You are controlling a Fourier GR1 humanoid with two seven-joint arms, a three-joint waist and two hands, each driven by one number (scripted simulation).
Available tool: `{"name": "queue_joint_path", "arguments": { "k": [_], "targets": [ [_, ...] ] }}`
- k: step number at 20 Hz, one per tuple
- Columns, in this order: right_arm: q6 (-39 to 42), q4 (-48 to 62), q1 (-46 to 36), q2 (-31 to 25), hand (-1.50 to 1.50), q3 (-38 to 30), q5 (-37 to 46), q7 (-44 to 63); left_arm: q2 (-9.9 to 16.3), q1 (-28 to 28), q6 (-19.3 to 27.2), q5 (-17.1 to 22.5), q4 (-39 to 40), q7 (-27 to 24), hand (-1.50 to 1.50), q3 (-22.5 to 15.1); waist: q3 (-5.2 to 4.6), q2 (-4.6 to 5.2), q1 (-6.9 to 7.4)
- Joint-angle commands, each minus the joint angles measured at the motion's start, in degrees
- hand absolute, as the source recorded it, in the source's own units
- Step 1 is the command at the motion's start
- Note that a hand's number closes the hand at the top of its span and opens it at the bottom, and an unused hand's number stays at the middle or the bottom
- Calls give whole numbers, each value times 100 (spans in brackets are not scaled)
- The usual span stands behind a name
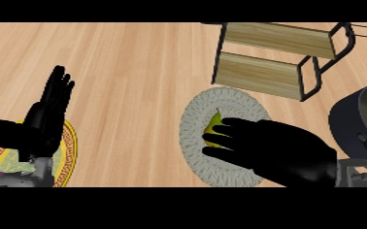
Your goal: Pick the cupcake from the placemat and place it in the tiered shelf
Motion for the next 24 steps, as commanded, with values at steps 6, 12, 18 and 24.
{"name": "queue_joint_path", "arguments": {
  "k": [6,12,18,24],
  "targets": [
    [-1015,929,300,165,-150,665,2156,-303,-260,-258,122,-375,123,158,0,-65,0,13,15],
    [-775,1404,303,686,-150,280,2329,-829,-431,290,-73,-518,-337,165,0,-37,-2,2,38],
    [-1244,1586,946,522,-150,237,3033,-1466,-594,-242,-324,-548,432,-112,0,372,-2,8,-8],
    [-1303,1962,961,773,-150,-135,3337,-2005,-393,43,-674,-493,-298,343,0,667,-2,2,7]
  ]
}}
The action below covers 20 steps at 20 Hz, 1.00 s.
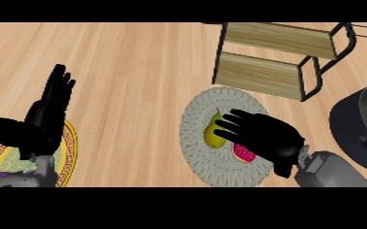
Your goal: Pick the cupcake from the placemat and place it in the tiered shelf
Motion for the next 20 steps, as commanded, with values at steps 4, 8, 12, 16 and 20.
{"name": "queue_joint_path", "arguments": {
  "k": [4,8,12,16,20],
  "targets": [
    [-383,793,-78,483,-150,-261,407,-647,-31,95,-404,105,6,-46,0,320,-1,4,6],
    [-392,895,49,796,-150,-208,793,-717,-474,2,-86,-349,61,8,0,55,0,0,-8],
    [-798,1481,89,947,-150,-291,1030,-982,-390,180,-241,-287,-126,-47,0,296,0,1,7],
    [-522,1303,322,967,-150,-316,1189,-847,-333,404,-547,-279,-165,-156,0,323,-1,-5,-2],
    [-698,1656,202,1298,150,50,1631,-914,-378,-113,-384,-455,73,98,0,403,-1,2,-12]
  ]
}}
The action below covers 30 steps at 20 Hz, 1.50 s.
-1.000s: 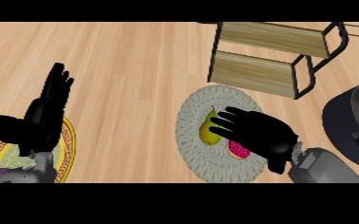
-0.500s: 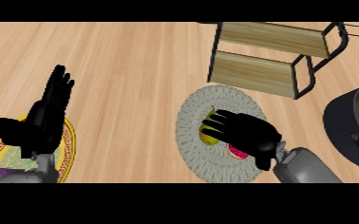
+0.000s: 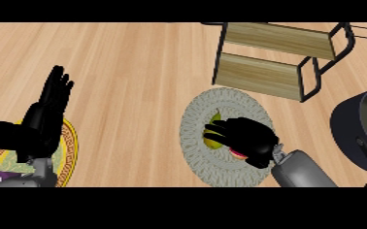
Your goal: Pick the cupcake from the placemat and place it in the tiered shelf
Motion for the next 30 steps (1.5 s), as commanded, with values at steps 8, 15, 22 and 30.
{"name": "queue_joint_path", "arguments": {
  "k": [8,15,22,30],
  "targets": [
    [-949,560,77,369,150,-511,534,179,-55,-115,-60,-150,-27,229,0,118,11,42,-23],
    [-766,289,886,1833,150,-2177,294,3791,-120,83,134,-168,71,11,0,284,-10,-5,-435],
    [-1313,-1068,882,1869,150,-764,-1227,6662,-125,-121,-88,-141,18,144,0,51,9,8,-42],
    [-2559,-2881,-111,1877,150,-123,-1169,8966,-255,-93,34,-250,23,45,0,-2,3,-15,-11]
  ]
}}
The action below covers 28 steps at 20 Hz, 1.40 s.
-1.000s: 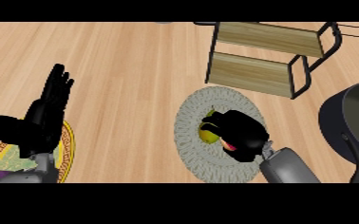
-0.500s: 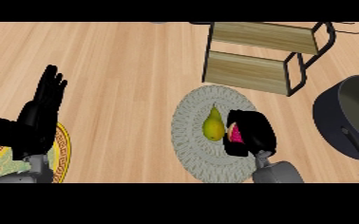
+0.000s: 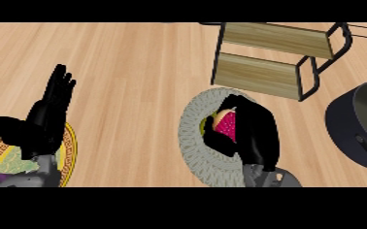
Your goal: Pick the cupcake from the placemat and place it in the tiered shelf
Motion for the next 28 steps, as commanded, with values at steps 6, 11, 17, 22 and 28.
{"name": "queue_joint_path", "arguments": {
  "k": [6,11,17,22,28],
  "targets": [
    [744,-1545,-1495,19,150,-226,1022,2241,-119,-58,29,-101,183,-110,0,-64,-7,19,-31],
    [917,-1346,-1483,18,150,-578,1221,2092,77,10,-142,8,-59,62,0,93,1,34,35],
    [922,-1008,-1891,18,150,-1544,1070,1472,-181,-217,46,-252,182,-34,0,-75,3,50,26],
    [367,-448,-1938,-15,150,-2244,1052,856,-80,-19,-86,-150,-253,214,0,22,5,48,51],
    [-792,897,-2192,-162,150,-2799,847,-135,-121,179,-286,-12,1,-173,0,180,4,58,73]
  ]
}}
